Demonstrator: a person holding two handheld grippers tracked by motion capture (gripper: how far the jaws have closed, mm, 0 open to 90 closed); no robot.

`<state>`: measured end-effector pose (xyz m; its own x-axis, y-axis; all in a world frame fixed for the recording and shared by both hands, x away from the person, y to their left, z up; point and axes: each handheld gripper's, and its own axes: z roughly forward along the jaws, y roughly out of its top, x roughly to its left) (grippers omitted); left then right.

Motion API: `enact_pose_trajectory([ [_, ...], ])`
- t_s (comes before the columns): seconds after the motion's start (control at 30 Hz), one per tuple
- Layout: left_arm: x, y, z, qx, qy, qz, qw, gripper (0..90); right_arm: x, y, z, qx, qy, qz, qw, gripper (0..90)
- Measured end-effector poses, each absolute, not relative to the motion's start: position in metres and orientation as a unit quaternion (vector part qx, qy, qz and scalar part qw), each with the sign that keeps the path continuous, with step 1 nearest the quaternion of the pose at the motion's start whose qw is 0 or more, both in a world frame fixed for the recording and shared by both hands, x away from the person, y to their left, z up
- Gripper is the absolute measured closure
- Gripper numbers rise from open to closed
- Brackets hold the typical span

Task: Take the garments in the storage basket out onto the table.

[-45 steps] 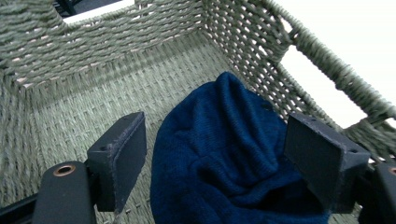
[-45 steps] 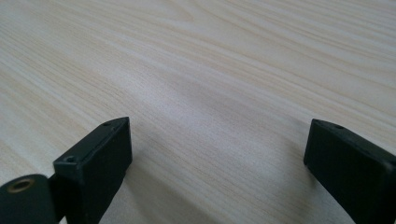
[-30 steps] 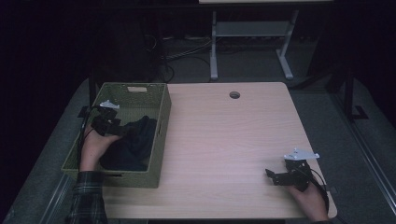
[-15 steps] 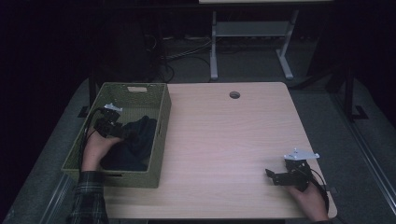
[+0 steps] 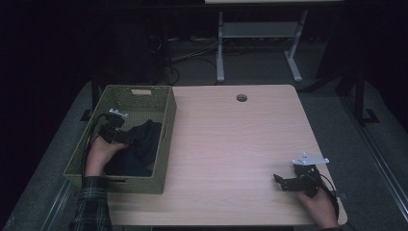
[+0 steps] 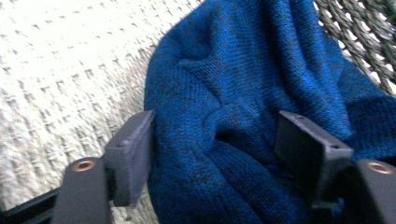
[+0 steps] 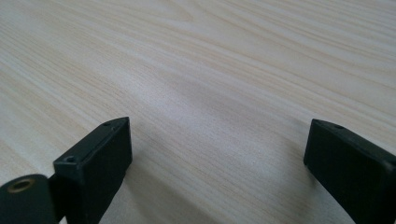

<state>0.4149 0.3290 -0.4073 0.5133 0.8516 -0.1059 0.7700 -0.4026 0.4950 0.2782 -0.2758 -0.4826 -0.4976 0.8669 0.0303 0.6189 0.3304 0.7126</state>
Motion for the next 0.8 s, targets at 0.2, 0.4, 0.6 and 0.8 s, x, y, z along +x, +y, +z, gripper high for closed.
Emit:
enact_pose_trajectory([
  [0.2, 0.415, 0.329, -0.408, 0.835, 0.485, 0.074, 0.248, 44.7, 0.278, -0.276, -0.483, 0.467, 0.795, 0.341, 0.182, 7.3],
  [0.4, 0.413, 0.326, -0.405, 0.842, 0.477, 0.072, 0.242, 64.3, 0.278, -0.276, -0.483, 0.467, 0.795, 0.341, 0.182, 7.3],
  [0.6, 0.411, 0.325, -0.401, 0.843, 0.476, 0.073, 0.241, 72.9, 0.278, -0.276, -0.483, 0.467, 0.795, 0.341, 0.182, 7.3],
  [0.8, 0.408, 0.325, -0.394, 0.84, 0.473, 0.084, 0.252, 74.1, 0.278, -0.276, -0.483, 0.467, 0.795, 0.341, 0.182, 7.3],
])
